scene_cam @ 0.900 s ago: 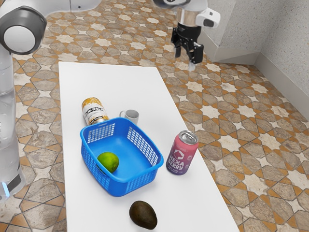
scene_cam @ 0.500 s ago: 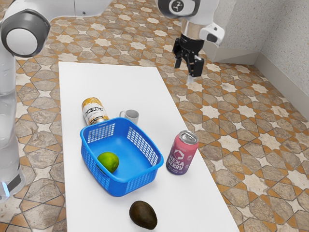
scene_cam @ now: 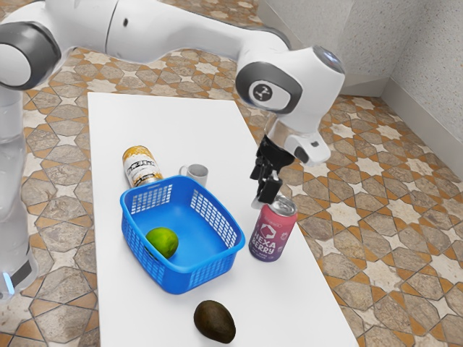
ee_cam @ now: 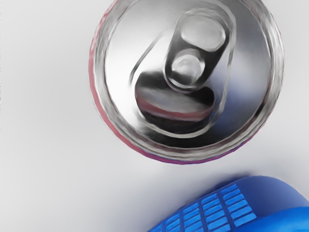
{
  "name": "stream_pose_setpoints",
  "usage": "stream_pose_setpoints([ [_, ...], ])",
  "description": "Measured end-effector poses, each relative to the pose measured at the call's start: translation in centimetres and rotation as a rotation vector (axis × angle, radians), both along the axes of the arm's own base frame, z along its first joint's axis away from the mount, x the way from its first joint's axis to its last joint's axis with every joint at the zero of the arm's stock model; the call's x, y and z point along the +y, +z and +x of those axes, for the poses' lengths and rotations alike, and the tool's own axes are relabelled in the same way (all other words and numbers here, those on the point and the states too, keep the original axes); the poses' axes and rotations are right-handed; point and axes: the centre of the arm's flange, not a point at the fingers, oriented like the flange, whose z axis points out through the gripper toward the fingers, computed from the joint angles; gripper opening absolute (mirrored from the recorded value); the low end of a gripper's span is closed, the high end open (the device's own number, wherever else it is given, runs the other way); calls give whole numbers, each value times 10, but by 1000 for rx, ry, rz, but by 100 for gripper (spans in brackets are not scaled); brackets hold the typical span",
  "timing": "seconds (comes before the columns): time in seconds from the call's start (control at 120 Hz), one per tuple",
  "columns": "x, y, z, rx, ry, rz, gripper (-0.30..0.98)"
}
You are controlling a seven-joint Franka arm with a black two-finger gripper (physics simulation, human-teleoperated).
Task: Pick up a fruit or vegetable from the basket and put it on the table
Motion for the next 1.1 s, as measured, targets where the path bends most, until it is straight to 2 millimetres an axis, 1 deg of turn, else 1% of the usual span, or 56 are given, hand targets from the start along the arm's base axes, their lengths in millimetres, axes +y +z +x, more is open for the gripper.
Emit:
stream_pose_setpoints([
  [0.117, 31, -4, 5, 1, 27, -7, 68],
  [0.2, 49, -1, 7, -4, 45, -21, 68],
  [0.317, 65, -2, 6, 1, 59, -40, 68],
  [0.367, 71, -8, 3, 16, 63, -53, 68],
  [0.458, 80, -12, -11, 32, 69, -63, 68],
  [0.483, 77, -13, -18, 36, 60, -62, 68],
  [0.508, 65, -15, -25, 44, 36, -61, 68],
  [0.533, 45, -19, -34, 53, -5, -60, 68],
  [0.592, -10, -27, -57, 77, -123, -58, 68],
  [0.617, -26, -30, -67, 87, -158, -57, 68],
  [0.642, -33, -32, -75, 94, -178, -56, 68],
  [0.7, -34, -32, -83, 98, -186, -58, 68],
  [0.817, -28, -29, -88, 104, -187, -63, 68],
  [0.9, -27, -31, -91, 120, -194, -63, 68],
  [1.1, -22, -62, -101, 189, -202, -55, 68],
])
